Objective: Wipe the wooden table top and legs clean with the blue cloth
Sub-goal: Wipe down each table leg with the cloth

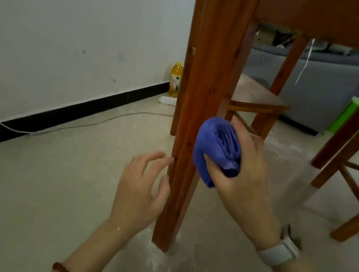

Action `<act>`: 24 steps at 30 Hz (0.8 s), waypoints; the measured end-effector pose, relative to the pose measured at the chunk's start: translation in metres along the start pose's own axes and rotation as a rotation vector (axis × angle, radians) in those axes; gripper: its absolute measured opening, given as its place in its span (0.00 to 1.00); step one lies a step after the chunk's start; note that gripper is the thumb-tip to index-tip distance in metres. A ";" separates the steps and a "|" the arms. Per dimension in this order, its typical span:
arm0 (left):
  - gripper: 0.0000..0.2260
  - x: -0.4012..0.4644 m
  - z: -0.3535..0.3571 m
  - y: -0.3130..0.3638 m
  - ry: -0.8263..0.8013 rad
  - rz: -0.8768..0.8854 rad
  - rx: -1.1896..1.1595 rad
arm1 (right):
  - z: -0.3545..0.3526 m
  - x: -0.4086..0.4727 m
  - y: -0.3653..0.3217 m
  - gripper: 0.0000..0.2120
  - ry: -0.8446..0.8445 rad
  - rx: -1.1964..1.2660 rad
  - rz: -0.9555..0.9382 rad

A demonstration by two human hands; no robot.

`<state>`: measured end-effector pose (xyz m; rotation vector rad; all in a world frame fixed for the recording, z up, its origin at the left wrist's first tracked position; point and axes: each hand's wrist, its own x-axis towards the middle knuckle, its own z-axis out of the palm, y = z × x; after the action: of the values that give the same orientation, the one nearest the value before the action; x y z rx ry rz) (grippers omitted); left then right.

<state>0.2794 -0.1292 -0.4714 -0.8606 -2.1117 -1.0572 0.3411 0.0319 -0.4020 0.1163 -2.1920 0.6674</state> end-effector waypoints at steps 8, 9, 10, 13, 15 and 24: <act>0.17 0.095 -0.008 0.019 -0.219 -0.647 -0.861 | -0.007 0.096 -0.050 0.20 0.424 -0.531 -0.498; 0.19 0.094 -0.007 0.015 -0.247 -0.676 -0.927 | -0.003 0.100 -0.051 0.21 0.405 -0.564 -0.477; 0.21 0.091 -0.006 0.010 -0.269 -0.697 -0.975 | 0.003 0.101 -0.050 0.22 0.372 -0.600 -0.462; 0.25 0.075 0.000 -0.014 -0.323 -0.768 -1.074 | 0.030 0.071 -0.026 0.22 0.195 -0.692 -0.496; 0.26 0.063 0.004 -0.028 -0.345 -0.816 -1.089 | 0.049 0.034 -0.005 0.23 0.056 -0.752 -0.552; 0.15 0.005 0.011 -0.067 -0.276 -0.929 -0.813 | 0.162 -0.129 0.074 0.17 -0.673 -0.872 -0.681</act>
<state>0.2227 -0.1501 -0.5018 -0.2950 -2.3485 -2.5039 0.2920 -0.0036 -0.6136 0.6563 -2.6220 -0.8218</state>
